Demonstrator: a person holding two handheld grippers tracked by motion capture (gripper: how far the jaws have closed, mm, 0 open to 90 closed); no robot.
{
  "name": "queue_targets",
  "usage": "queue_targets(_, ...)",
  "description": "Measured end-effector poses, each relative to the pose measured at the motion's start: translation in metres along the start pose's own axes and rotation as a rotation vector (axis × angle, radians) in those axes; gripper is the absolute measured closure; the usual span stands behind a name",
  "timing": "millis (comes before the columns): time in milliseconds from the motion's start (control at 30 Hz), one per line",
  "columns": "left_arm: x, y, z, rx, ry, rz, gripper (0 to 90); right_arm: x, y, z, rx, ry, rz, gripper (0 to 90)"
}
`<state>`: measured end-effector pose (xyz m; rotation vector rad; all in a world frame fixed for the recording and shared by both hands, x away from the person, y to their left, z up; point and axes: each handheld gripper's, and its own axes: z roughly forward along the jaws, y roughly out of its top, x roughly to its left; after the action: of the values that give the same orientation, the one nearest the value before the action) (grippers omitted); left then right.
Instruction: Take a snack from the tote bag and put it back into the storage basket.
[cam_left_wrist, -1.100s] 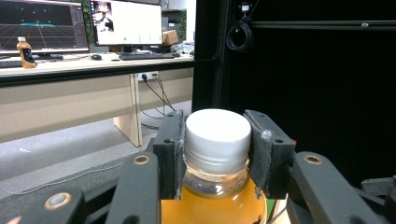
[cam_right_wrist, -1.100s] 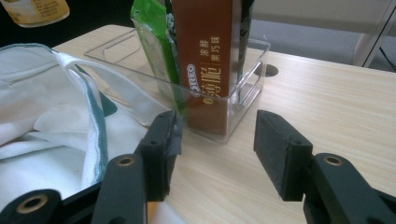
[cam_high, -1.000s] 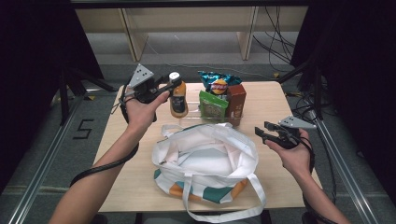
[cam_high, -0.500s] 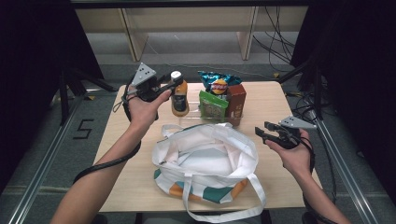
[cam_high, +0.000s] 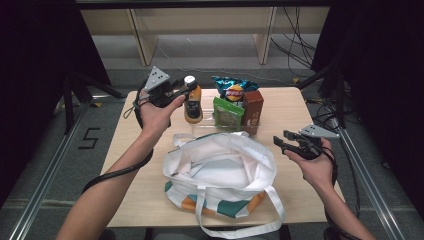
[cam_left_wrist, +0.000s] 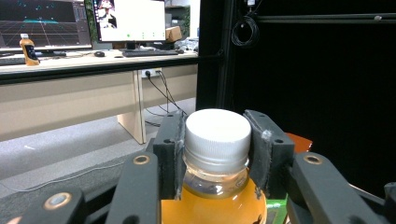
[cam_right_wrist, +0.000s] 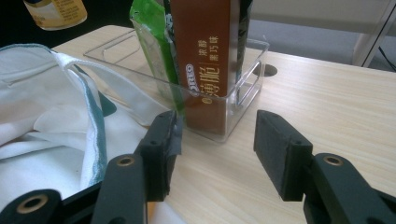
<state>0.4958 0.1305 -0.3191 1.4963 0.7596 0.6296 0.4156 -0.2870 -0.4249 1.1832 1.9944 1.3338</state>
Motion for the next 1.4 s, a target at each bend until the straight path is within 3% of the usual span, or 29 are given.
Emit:
queue_targets(133, 0.0, -0.001, 0.002, -0.001, 0.001, -0.002, 59.0, 0.001, 0.0, -0.001, 0.009, -0.005, 0.009, 50.3)
queue_targets(233, 0.001, -0.001, 0.003, 0.001, 0.003, -0.001, 59.0, 0.001, -0.001, 0.0, -0.021, -0.017, 0.019, 50.3)
queue_targets(267, 0.001, -0.001, 0.003, 0.001, 0.003, 0.0, 58.9, 0.001, 0.0, -0.001, 0.009, -0.007, 0.012, 50.3)
queue_targets(667, 0.003, -0.003, 0.009, 0.003, 0.005, 0.001, 59.0, -0.001, -0.001, 0.0, -0.003, -0.002, -0.01, 50.3)
queue_targets(767, 0.004, -0.004, 0.01, 0.004, 0.007, -0.001, 58.9, 0.0, -0.001, 0.0, 0.001, 0.001, 0.009, 50.3)
queue_targets(1067, 0.005, -0.006, 0.014, 0.009, 0.01, -0.007, 58.9, -0.001, -0.001, 0.001, -0.003, 0.0, -0.017, 50.3)
queue_targets(1400, 0.006, -0.007, 0.02, 0.024, 0.01, -0.007, 58.9, 0.0, -0.001, 0.0, -0.002, 0.001, -0.006, 50.2)
